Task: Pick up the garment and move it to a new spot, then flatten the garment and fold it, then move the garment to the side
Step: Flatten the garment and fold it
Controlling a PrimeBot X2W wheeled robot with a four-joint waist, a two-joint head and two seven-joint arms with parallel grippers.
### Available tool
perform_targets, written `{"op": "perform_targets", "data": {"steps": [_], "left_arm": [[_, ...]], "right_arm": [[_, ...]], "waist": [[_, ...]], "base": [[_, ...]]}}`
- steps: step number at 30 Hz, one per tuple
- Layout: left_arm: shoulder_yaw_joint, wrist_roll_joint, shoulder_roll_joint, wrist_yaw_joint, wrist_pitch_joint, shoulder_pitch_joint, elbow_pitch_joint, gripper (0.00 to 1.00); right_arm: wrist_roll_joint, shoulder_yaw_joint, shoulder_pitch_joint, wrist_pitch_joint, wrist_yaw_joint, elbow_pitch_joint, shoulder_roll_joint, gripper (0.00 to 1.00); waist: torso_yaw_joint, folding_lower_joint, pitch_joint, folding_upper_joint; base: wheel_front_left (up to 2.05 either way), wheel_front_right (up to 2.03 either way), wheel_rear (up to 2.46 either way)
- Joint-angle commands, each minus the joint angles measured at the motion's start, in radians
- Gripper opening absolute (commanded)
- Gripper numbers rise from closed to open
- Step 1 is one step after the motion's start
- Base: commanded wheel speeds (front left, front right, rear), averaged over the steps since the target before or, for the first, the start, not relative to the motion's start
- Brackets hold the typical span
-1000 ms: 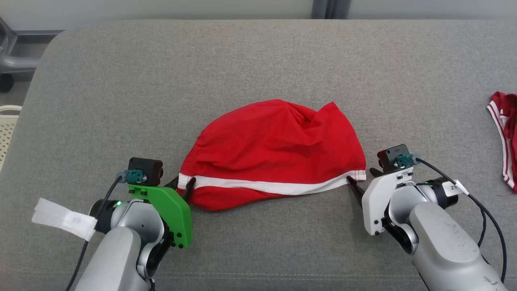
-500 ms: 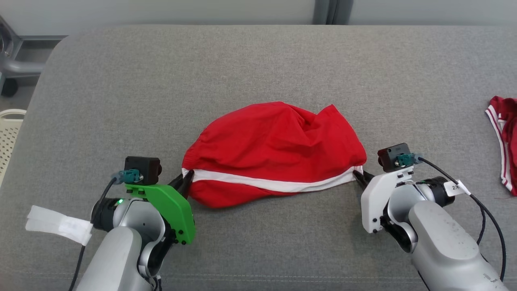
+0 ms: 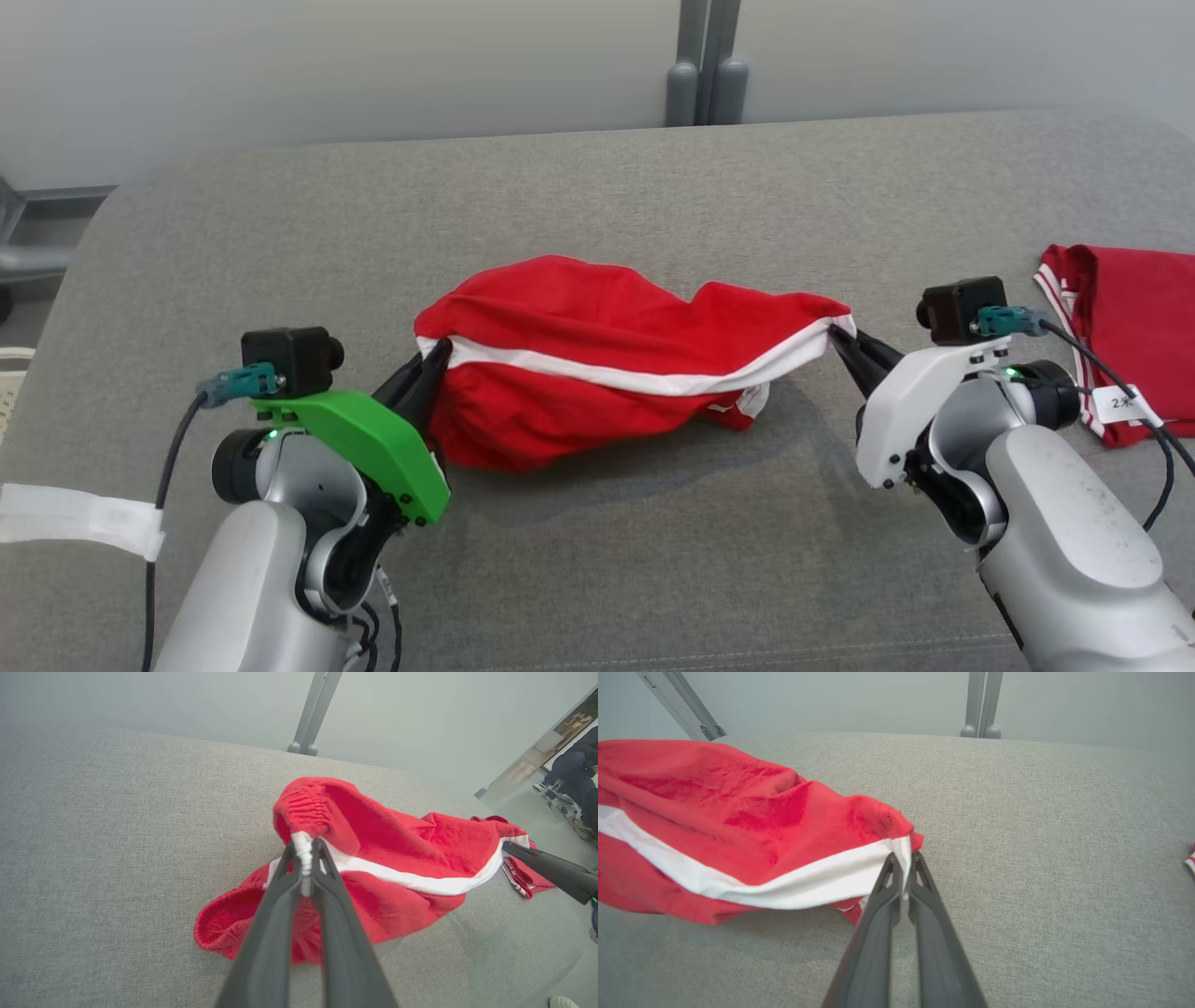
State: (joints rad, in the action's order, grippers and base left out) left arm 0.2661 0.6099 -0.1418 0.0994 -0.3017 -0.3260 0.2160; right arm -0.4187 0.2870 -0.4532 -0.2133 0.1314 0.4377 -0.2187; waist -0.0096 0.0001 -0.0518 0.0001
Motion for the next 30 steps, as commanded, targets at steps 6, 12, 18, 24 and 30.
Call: {"op": "perform_targets", "data": {"steps": [6,12,18,24,30], "left_arm": [[-0.008,0.052,-0.015,0.016,-0.043,-0.126,-0.008,0.00],[-0.025,0.065,-0.037,0.024,-0.030,-0.328,0.040,0.00],[-0.032,0.074,-0.057,0.031,0.016,-0.577,0.103,0.00],[-0.034,0.117,-0.082,0.031,0.071,-0.813,0.131,0.00],[-0.021,0.162,-0.128,0.032,0.168,-0.996,0.137,0.00]], "right_arm": [[-0.075,-0.039,-0.071,-0.082,-0.001,-0.082,-0.002,0.00],[-0.122,-0.046,-0.240,-0.128,-0.001,-0.074,0.002,0.00],[-0.115,-0.057,-0.464,-0.082,-0.001,-0.006,0.007,0.00],[-0.079,-0.083,-0.695,0.003,-0.001,0.094,0.023,0.00],[0.012,-0.125,-0.932,0.110,-0.001,0.222,0.072,0.00]], "waist": [[-0.071,-0.0001,-0.031,-0.0001],[-0.106,-0.0001,-0.160,-0.0001],[-0.138,-0.0001,-0.300,-0.0001],[-0.166,-0.0001,-0.407,-0.0001],[-0.218,-0.0001,-0.507,-0.0001]], "base": [[0.00,0.00,0.00],[0.00,0.00,0.00],[0.00,0.00,0.00],[0.00,0.00,0.00],[0.00,0.00,0.00]]}}
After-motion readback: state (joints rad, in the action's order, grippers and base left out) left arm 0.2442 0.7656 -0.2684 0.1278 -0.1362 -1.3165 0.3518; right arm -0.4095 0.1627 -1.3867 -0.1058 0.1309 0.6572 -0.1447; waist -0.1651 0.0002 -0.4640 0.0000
